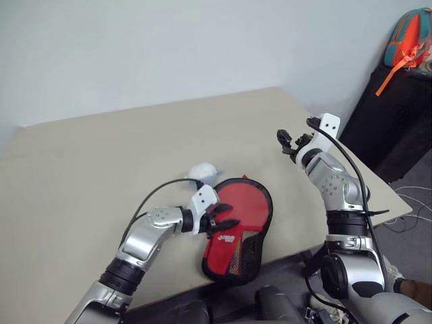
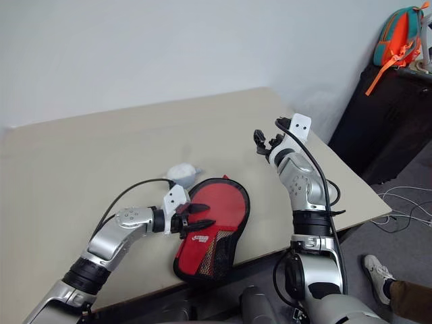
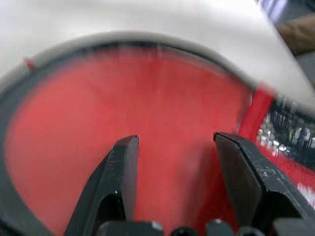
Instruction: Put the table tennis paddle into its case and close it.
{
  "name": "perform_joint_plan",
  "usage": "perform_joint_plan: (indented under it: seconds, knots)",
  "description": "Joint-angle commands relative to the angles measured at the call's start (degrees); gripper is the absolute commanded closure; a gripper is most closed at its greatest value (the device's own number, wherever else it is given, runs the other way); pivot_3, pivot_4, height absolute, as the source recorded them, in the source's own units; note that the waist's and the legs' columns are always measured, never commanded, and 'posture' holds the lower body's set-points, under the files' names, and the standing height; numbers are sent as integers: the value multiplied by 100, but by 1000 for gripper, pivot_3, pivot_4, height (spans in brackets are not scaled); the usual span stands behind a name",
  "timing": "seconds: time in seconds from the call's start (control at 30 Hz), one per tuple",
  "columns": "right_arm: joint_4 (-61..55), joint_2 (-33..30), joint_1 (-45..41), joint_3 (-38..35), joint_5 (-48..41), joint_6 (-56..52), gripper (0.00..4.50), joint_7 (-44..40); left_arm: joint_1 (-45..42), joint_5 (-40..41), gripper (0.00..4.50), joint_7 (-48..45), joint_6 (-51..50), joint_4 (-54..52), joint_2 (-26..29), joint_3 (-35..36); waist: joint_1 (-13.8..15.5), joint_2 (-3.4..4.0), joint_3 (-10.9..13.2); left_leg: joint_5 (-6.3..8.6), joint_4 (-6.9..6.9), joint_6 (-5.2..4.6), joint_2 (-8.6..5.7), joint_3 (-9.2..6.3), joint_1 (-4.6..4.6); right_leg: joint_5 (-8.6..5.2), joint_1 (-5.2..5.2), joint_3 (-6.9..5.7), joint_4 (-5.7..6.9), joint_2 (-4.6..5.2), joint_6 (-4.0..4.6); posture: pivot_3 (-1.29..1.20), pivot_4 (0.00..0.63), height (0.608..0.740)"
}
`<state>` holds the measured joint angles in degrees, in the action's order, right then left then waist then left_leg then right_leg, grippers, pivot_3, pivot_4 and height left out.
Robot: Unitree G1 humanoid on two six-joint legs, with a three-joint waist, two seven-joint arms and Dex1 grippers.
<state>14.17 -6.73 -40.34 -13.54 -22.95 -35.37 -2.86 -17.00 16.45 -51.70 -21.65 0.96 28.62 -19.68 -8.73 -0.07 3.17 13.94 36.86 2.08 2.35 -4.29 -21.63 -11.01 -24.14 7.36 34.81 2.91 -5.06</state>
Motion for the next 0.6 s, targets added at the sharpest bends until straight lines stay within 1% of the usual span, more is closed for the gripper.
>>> perform_joint_plan:
  seconds: [0.03,0.13,0.27,0.37,0.47,0.53,0.6]
  knots:
    - [-128,-86,-218,-52,-35,25,0,-69,65,88,1979,-347,-755,-104,144,-168,0,0,0,0,0,0,0,-1,1,0,2,0,0,0,0,0,0,740]
    - [-27,-85,-338,-158,-160,-31,0,-125,156,105,1979,-568,-1338,-262,341,-331,-1,1,-1,0,0,0,0,-2,8,-1,8,0,1,0,1,0,0,740]
    - [190,-95,-632,-176,-367,-231,0,-512,188,291,1979,-481,-1820,-317,198,-230,-2,12,-8,1,0,-1,0,-3,15,-1,17,0,-1,0,1,0,0,740]
    - [520,-132,-1035,-2,-492,-504,0,-1009,143,236,1979,-380,-1884,-259,86,-200,-2,17,-10,1,0,-2,0,-4,28,-2,31,-1,-2,0,1,0,0,740]
    - [952,-188,-1401,357,-326,-608,0,-1558,136,192,1979,-291,-1846,-222,-21,-181,2,17,-10,3,-6,-3,0,-3,72,-6,74,0,-9,0,4,0,0,740]
    - [1168,-148,-1590,587,-249,-543,0,-1926,125,79,1979,-204,-1694,-156,-65,-185,6,16,-13,4,-6,-3,0,-6,76,-7,81,-1,-9,0,5,0,0,740]
    - [1426,-100,-1749,722,-173,-489,0,-2091,122,-47,1979,-143,-1459,-74,-102,-196,14,16,-15,4,-5,-3,-1,-8,77,-7,86,-1,-10,0,4,0,0,740]
